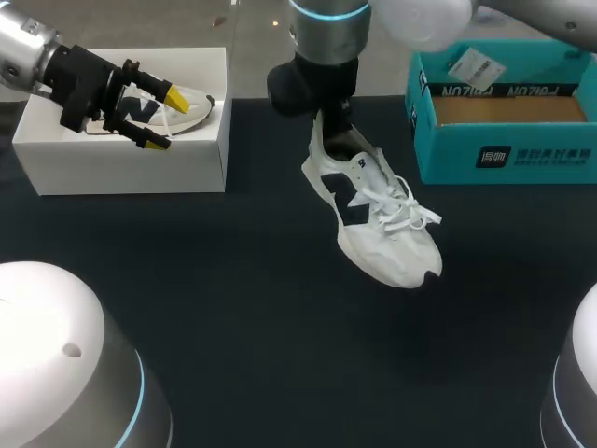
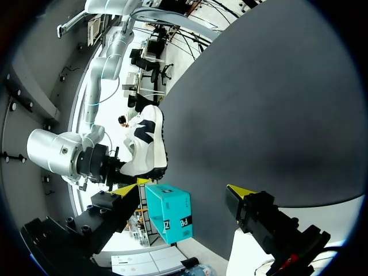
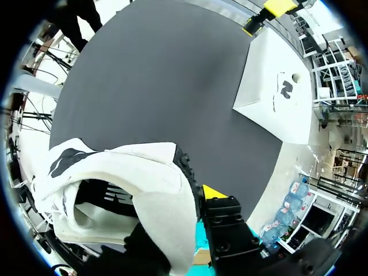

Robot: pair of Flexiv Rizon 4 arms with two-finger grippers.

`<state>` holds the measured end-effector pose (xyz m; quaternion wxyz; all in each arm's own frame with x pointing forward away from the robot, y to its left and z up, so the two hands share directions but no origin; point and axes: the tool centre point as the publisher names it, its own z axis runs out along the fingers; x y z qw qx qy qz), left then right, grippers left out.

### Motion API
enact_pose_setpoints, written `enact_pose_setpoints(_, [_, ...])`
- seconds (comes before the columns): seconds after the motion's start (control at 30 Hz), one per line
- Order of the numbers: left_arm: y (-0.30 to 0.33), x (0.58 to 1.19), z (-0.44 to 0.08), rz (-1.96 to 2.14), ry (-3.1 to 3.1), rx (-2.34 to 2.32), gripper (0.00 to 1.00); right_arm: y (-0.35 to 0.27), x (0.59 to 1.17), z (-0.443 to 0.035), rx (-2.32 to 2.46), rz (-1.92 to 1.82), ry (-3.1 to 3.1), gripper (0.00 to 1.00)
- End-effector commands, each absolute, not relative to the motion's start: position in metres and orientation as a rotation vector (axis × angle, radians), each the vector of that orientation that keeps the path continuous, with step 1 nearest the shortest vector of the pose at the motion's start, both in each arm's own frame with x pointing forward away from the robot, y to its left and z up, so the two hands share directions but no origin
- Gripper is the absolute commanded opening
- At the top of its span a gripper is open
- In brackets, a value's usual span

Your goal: Take the shoe out of the shoebox, open the shoe tongue, remove and reinsert the insole, then place the shoe into the shoebox

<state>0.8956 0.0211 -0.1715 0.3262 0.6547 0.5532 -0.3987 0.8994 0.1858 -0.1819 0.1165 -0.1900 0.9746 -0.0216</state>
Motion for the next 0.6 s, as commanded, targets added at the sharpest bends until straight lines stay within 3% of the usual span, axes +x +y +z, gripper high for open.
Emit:
enact_pose_setpoints(0.03, [0.0215,0.8960,-0.1711,-1.044,1.450,1.719,1.00,0.1802,0.8928,-0.1662,-0.547,-0.031,2.816,0.00])
enact_pose_setpoints(0.6, [0.0215,0.8960,-0.1711,-1.044,1.450,1.719,1.00,0.1767,0.8946,-0.1656,-0.550,-0.036,2.819,0.00])
